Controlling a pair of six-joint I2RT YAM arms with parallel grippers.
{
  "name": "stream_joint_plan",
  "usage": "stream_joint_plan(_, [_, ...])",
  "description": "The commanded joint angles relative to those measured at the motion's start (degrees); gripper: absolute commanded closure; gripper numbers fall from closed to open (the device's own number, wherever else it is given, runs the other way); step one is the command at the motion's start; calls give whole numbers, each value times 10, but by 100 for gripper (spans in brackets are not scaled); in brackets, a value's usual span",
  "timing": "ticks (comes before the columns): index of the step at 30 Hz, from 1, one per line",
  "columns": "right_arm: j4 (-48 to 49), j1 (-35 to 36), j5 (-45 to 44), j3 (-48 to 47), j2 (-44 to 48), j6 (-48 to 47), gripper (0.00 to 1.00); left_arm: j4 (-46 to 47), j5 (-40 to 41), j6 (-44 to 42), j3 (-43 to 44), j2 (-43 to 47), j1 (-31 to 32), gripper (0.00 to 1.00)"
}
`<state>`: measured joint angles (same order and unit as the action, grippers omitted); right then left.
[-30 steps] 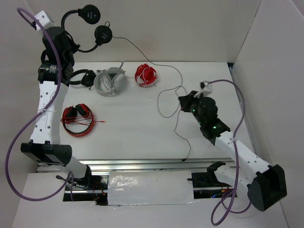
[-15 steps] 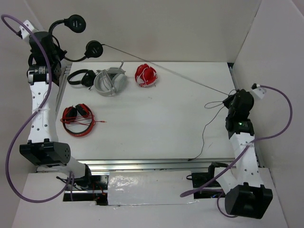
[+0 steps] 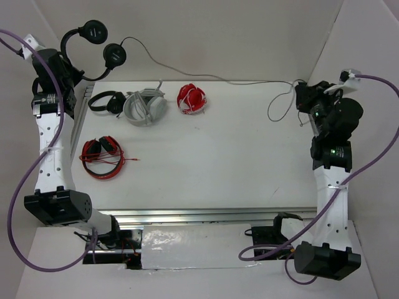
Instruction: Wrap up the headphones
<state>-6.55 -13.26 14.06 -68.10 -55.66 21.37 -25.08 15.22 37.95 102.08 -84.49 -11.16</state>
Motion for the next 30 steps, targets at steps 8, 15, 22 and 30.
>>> stream_joint_plan(8, [-14,20,60,171,-60,17,36,72,-68,-5,-29,20,37,100])
stream_joint_plan(15, [-42,95,12,184,-49,-46,12,82,-102,-45,-44,22,98,100])
stream_joint_plan(22, [136,247,55,255,-27,-246,0,71,-166,-97,8,20,166,100])
stream_joint_plan(30, [126,290,134,177,-187,-359,0,35,-292,-108,108,2,188,100])
